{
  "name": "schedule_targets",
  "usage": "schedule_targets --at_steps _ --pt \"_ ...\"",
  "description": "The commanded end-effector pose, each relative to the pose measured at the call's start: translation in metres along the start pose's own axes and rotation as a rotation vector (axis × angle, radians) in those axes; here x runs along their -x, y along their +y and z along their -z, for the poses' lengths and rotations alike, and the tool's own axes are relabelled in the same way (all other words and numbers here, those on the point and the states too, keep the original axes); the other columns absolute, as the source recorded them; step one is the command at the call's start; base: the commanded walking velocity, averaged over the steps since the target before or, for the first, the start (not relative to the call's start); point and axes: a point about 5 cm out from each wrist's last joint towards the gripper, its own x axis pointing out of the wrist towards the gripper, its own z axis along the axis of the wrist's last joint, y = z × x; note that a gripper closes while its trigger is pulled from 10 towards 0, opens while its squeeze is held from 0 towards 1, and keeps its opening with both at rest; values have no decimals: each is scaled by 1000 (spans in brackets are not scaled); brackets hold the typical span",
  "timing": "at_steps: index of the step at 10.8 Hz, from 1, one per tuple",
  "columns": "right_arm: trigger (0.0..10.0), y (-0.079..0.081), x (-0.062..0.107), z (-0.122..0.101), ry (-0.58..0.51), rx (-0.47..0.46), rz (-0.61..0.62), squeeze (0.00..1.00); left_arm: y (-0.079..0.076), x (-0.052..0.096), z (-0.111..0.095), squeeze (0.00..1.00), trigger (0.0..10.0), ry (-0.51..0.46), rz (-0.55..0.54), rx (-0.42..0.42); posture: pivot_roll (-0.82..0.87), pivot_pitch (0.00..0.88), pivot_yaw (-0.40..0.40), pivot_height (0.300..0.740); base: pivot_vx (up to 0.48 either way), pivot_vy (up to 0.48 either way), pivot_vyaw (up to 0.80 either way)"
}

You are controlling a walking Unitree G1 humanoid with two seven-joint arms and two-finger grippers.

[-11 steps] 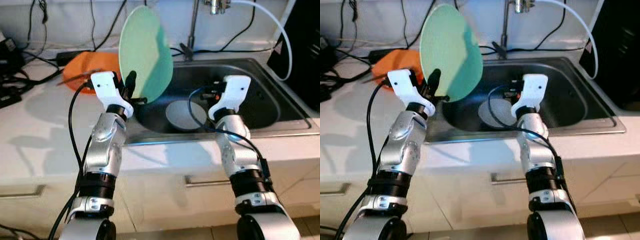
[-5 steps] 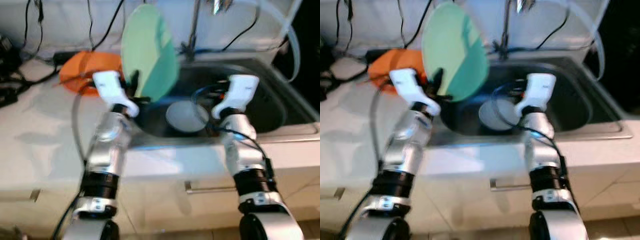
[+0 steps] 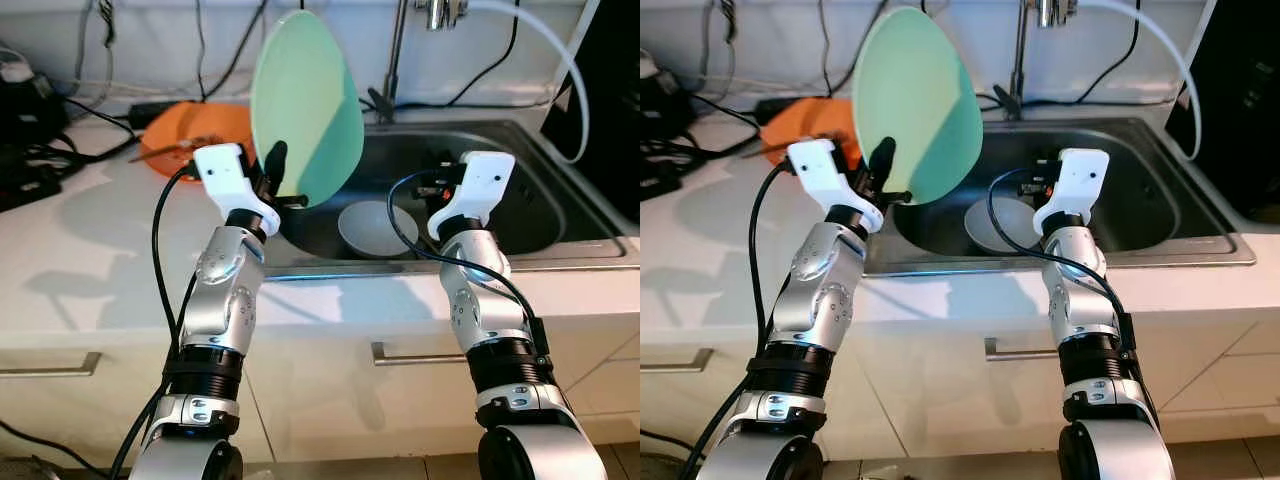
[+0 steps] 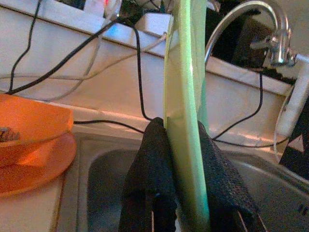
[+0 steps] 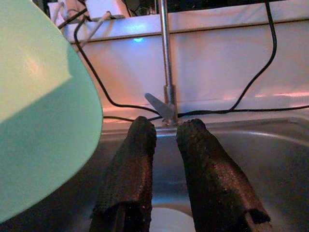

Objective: Kitchen organization

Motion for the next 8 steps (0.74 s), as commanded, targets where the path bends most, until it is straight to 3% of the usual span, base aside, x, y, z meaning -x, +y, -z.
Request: schedule_targets --at_steps 1,6,8 --pt "10000 -3 -3 -1 15 -21 8 0 -1 -2 -10 0 10000 -42 16 23 77 0 39 740 0 0 0" --pt "10000 -3 -2 3 37 -55 14 0 -2 0 -5 0 10000 -24 32 41 75 0 43 740 0 0 0" --pt "10000 -4 -2 4 50 -98 15 0 -3 0 -4 0 10000 -23 41 99 77 0 40 740 0 0 0"
